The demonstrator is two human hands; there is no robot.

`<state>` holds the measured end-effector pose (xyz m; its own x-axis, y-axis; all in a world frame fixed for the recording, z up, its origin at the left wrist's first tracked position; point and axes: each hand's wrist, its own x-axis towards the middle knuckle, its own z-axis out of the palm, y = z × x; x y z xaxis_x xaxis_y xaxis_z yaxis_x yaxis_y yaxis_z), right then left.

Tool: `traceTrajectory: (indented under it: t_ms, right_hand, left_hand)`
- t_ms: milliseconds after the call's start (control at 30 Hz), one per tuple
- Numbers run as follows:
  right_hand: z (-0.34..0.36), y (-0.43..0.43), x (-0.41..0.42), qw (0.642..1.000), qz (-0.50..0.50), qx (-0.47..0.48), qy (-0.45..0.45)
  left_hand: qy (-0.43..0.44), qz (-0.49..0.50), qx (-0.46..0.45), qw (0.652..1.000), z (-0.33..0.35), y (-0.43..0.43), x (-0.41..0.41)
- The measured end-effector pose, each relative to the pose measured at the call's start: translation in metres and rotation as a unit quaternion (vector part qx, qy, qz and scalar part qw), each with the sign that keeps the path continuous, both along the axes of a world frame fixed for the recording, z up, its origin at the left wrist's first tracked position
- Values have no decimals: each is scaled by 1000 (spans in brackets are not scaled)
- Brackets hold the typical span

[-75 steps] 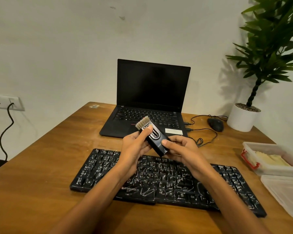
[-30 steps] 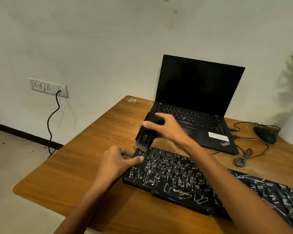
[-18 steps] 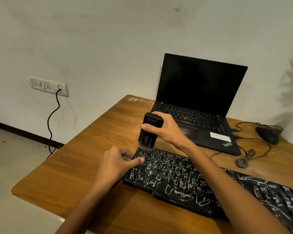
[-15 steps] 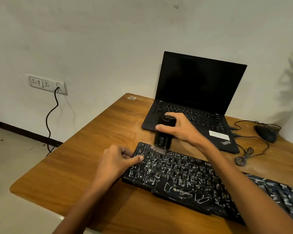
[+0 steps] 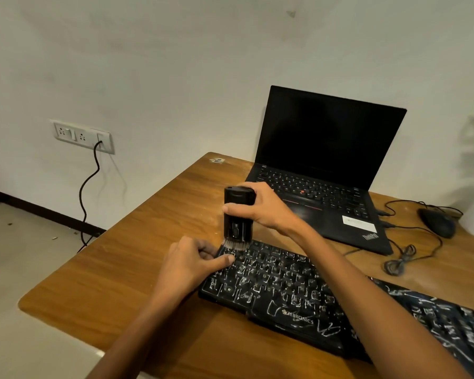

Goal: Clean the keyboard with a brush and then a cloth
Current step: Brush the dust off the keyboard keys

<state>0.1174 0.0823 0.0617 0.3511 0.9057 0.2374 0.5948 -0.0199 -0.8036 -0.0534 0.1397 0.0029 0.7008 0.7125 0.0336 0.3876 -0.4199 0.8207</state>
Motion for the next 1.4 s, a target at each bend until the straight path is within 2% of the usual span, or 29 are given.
traceTrajectory:
  t_ms: [100, 167, 233, 333, 367, 433, 500, 600, 733, 900, 1000, 1100, 1200, 1333, 1400]
  right_hand:
    - [-6, -6, 10, 996, -66, 40, -50]
    - [-10, -20, 18, 995, -79, 55, 2]
    - [-15, -33, 26, 996, -84, 22, 18]
    - [-12, -53, 42, 978, -163, 3, -129]
    - [-9, -58, 42, 979, -170, 31, -108]
    - [-5, -63, 32, 984, -143, 104, -14]
    - [-2, -59, 13, 986, -97, 127, 53]
    - [-5, -38, -9, 994, -27, 104, 22]
    - [-15, -33, -15, 994, 8, 108, 22]
    - [-12, -67, 12, 999, -9, 50, -7]
    - [0, -61, 11, 997, -16, 74, -22]
    - [1, -41, -11, 996, 0, 87, 17]
    - [-9, -43, -14, 998, 26, 45, -29]
    - [3, -74, 18, 998, -20, -15, -50]
    - [8, -70, 15, 998, -21, -1, -67]
  left_hand:
    - [-8, -1, -2, 1000, -1, -1, 0]
    - [-5, -4, -2, 1000, -1, -1, 0]
    - [2, -7, -3, 1000, -1, 0, 0]
    - [2, -2, 6, 1000, 0, -2, 0]
    - [1, -2, 8, 1000, 0, -1, -1]
    - [5, -4, 8, 1000, 2, -2, 0]
    - [13, 2, 16, 1000, 4, -3, -1]
    - [23, 14, 37, 999, 7, -7, -5]
    - [70, 20, 93, 993, 6, -16, -10]
    - [51, 17, 78, 996, 2, -18, -12]
    - [46, 13, 79, 996, -1, -20, -11]
    - [47, 16, 76, 996, -2, -19, -11]
    - [42, 23, 82, 995, -4, -19, -11]
    - [26, 22, 89, 995, -5, -21, -10]
    - [27, 24, 98, 995, -4, -22, -10]
